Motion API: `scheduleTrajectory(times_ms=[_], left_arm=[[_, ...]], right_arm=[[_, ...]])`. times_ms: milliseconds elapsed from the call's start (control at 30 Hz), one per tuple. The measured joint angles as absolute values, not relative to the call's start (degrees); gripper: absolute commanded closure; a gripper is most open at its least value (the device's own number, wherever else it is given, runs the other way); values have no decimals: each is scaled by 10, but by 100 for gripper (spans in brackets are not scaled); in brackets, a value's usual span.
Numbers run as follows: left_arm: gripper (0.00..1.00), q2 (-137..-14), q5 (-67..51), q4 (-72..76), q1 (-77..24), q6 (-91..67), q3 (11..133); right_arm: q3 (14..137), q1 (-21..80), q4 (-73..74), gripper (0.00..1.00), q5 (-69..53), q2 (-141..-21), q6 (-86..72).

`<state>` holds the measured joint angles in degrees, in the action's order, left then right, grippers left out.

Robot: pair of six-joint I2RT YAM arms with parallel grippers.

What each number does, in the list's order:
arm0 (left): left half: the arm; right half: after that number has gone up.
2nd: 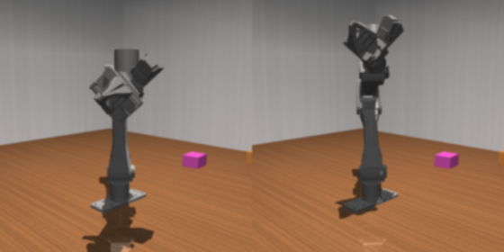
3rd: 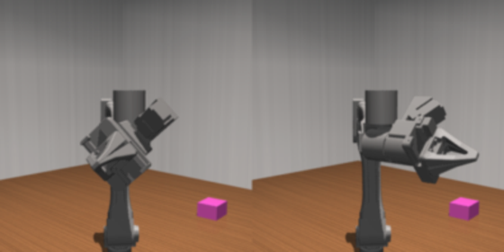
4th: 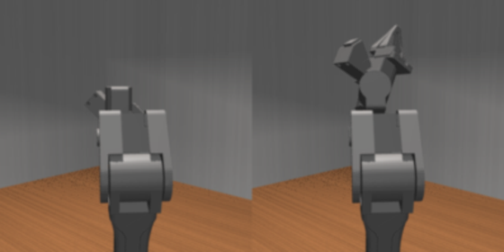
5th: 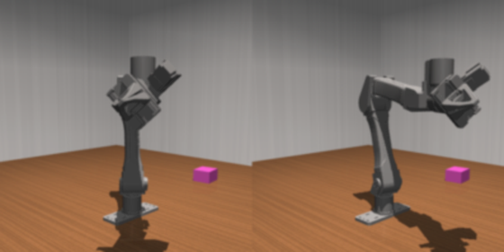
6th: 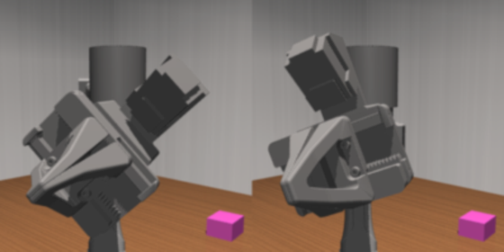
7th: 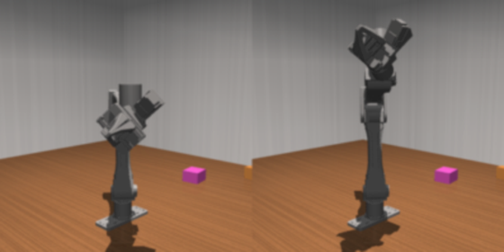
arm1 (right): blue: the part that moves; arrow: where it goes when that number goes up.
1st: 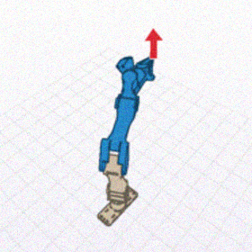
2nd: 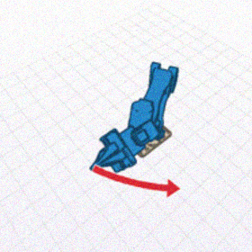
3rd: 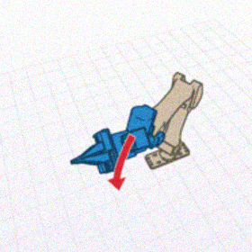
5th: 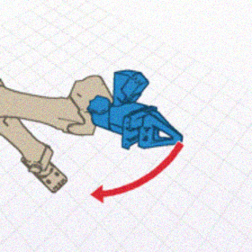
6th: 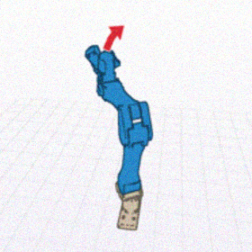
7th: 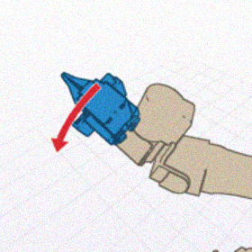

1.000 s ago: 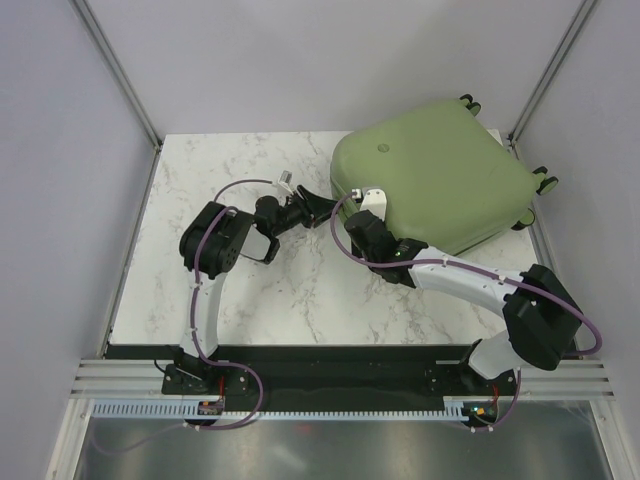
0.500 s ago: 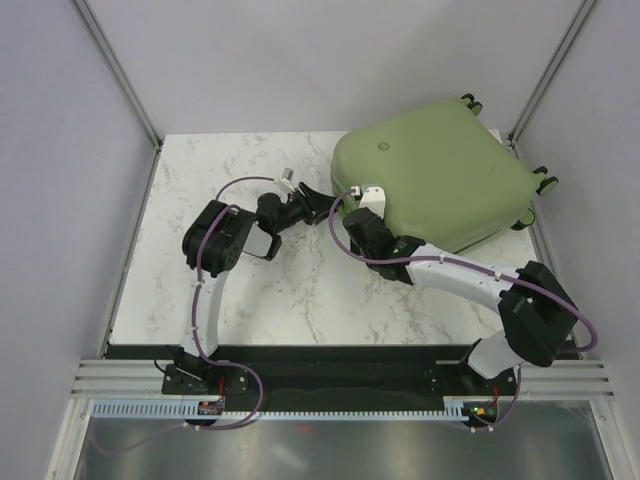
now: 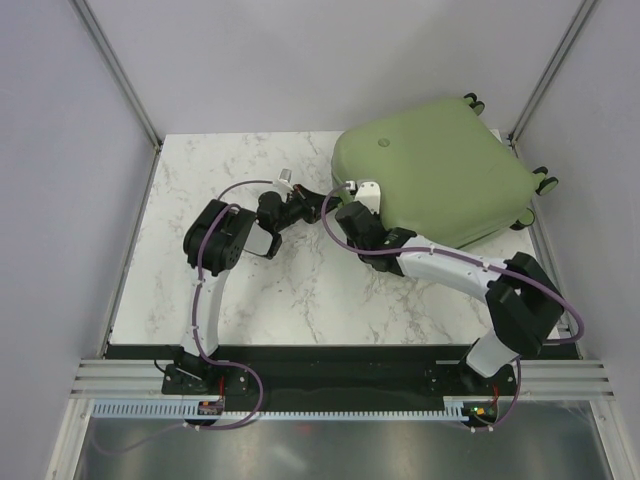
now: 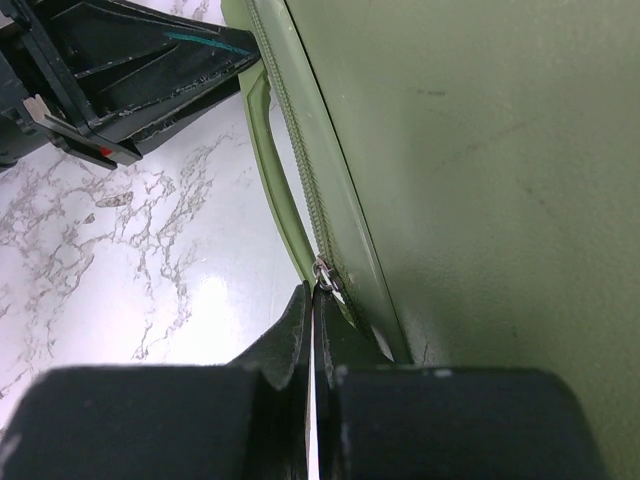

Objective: Pack the luggage
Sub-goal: Zip the luggage at the center of the board.

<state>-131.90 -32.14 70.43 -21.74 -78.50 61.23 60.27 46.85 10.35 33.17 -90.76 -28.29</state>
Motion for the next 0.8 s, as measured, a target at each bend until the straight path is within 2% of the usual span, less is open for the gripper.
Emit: scheduleTrajectory(times_ms=[800], left_arm=[[98,-1300,-273,730,-240,-792,568]], right_arm=[[741,457,174,100,361,-1007,-297]])
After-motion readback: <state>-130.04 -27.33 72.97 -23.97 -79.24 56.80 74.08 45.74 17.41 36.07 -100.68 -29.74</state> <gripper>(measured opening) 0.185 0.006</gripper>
